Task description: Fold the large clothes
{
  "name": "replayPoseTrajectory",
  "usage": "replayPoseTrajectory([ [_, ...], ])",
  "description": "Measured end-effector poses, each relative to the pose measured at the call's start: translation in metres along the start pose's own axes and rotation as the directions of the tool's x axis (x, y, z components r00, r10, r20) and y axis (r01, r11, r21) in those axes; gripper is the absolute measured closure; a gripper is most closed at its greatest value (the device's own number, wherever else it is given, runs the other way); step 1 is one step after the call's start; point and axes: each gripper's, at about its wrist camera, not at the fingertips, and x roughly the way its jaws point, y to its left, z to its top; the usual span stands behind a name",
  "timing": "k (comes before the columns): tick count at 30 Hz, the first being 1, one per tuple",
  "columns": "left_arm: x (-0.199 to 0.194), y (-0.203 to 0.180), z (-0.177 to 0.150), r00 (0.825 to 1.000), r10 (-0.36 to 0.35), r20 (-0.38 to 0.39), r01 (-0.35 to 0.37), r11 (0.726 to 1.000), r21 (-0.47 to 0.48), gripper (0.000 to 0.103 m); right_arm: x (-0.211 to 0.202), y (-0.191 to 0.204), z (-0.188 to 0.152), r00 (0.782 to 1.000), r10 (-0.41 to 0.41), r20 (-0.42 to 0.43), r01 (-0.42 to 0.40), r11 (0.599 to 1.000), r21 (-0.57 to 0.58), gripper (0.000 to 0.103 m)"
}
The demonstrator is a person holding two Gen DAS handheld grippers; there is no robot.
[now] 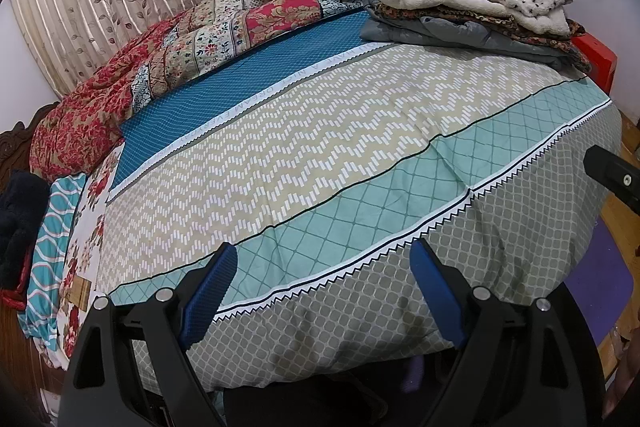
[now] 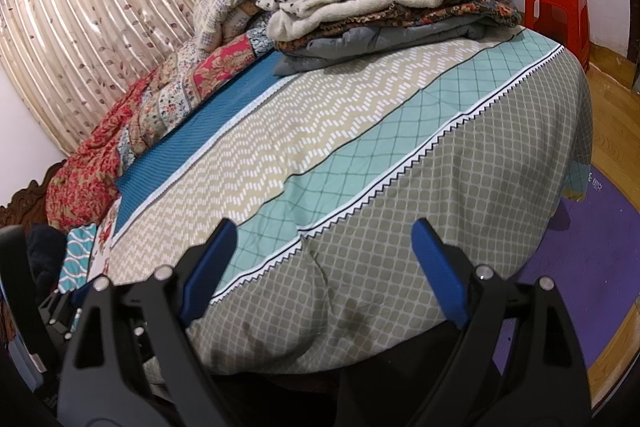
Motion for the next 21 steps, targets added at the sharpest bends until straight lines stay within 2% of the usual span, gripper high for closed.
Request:
replayPoseTrajectory([
  [21,-0.0001,-0.0006,0.0011,1.000,0.001,-0.001,-0.001,1.000,0.000,0.089,0.0010,-0.0019,0.0010,1.000,0.003,0.000,-0.003,1.000,0.000,0.018],
])
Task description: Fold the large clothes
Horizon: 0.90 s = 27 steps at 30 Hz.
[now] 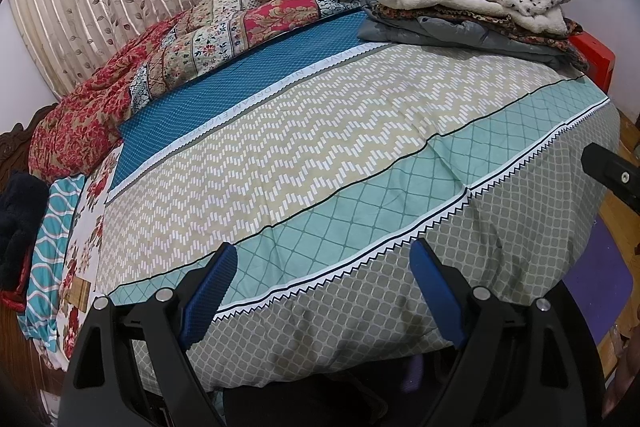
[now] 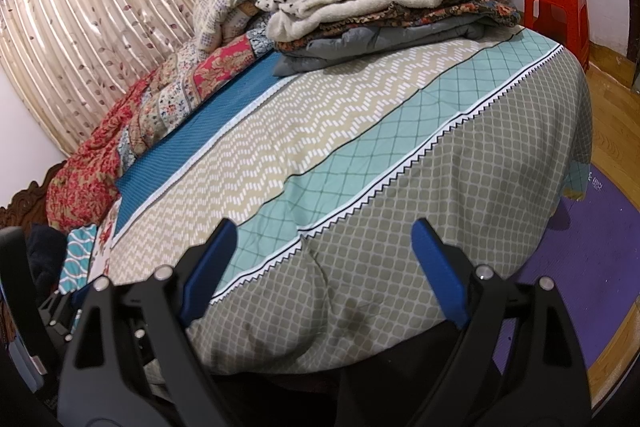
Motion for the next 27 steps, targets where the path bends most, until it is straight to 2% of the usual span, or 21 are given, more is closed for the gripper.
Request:
replayPoseTrajectory([
  [27,-0.0002,0.0010,-0.0002,1.000,0.000,-0.001,0.000,1.000,0.002,0.089,-0.0001,-0.0008,-0.0003,1.000,0.001,0.001,-0.001,1.000,0.002,0.018],
])
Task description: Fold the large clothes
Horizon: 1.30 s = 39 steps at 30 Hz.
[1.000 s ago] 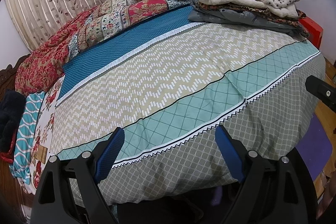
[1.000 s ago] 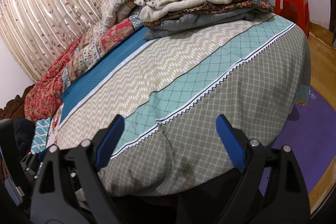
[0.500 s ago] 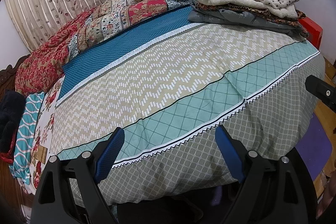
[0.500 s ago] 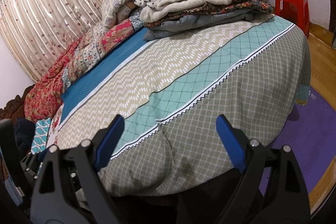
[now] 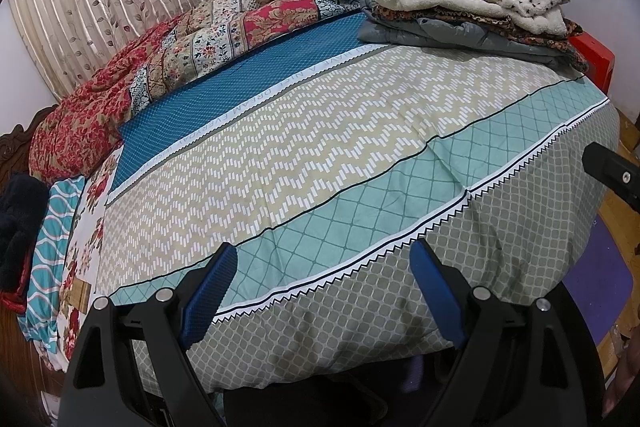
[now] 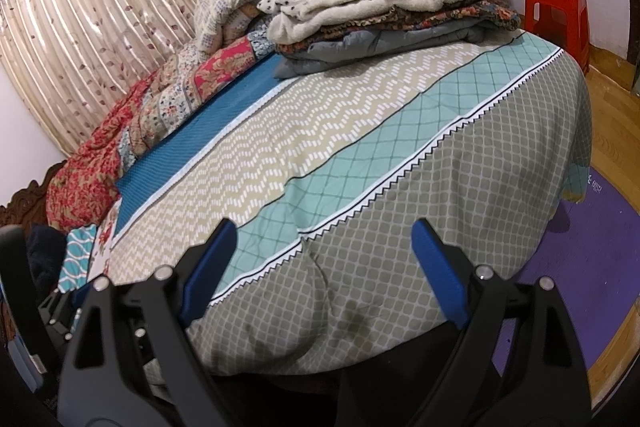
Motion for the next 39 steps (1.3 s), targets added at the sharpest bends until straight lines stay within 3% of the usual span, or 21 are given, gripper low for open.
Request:
replayPoseTrajectory([
  [39,0.0000,-0.0001,0.0004,1.000,0.000,-0.001,0.000,1.000,0.000,0.089,0.0009,-0.0013,0.0005,1.000,0.003,0.001,-0.003,1.000,0.003,0.018],
])
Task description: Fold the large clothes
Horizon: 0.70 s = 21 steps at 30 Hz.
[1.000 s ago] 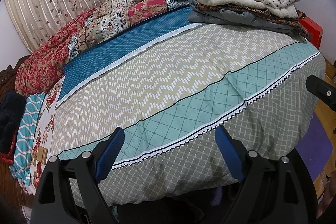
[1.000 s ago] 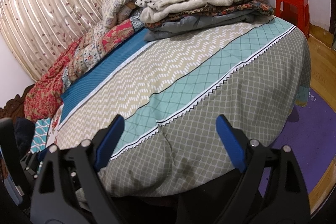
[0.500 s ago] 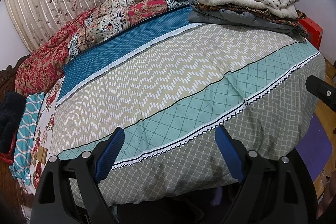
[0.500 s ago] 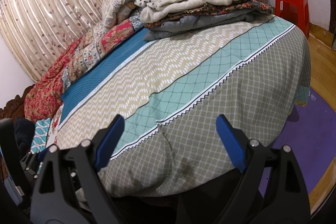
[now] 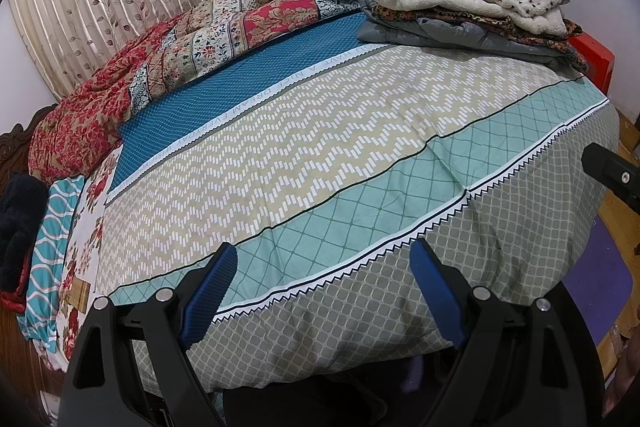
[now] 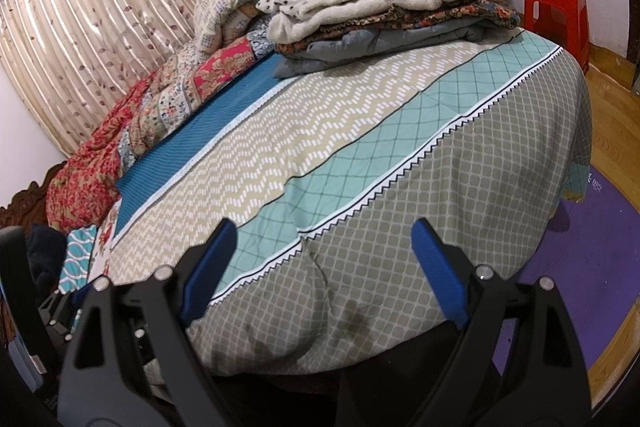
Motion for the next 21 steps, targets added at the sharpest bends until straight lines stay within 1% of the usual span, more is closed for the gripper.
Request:
replayPoseTrajectory([
  [9,0.0000,0.0012,-0.0015,1.000,-0.005,-0.004,0.005,1.000,0.003,0.089,0.0000,-0.0006,-0.0001,1.000,0.001,0.000,-0.001,1.000,0.000,0.018],
  [16,-0.0001,0.0021,-0.0006,0.999,-0.033,-0.001,0.033,0.999,-0.007,0.089,-0.0004,-0.0007,-0.0007,1.000,0.001,0.001,-0.001,1.000,0.000,0.018],
  [21,-0.0005,0.0002,0.0005,0.999,-0.033,0.000,0.033,0.999,-0.002,0.089,-0.0011,-0.0005,-0.0016,1.000,0.000,0.002,0.000,1.000,0.001,0.018],
])
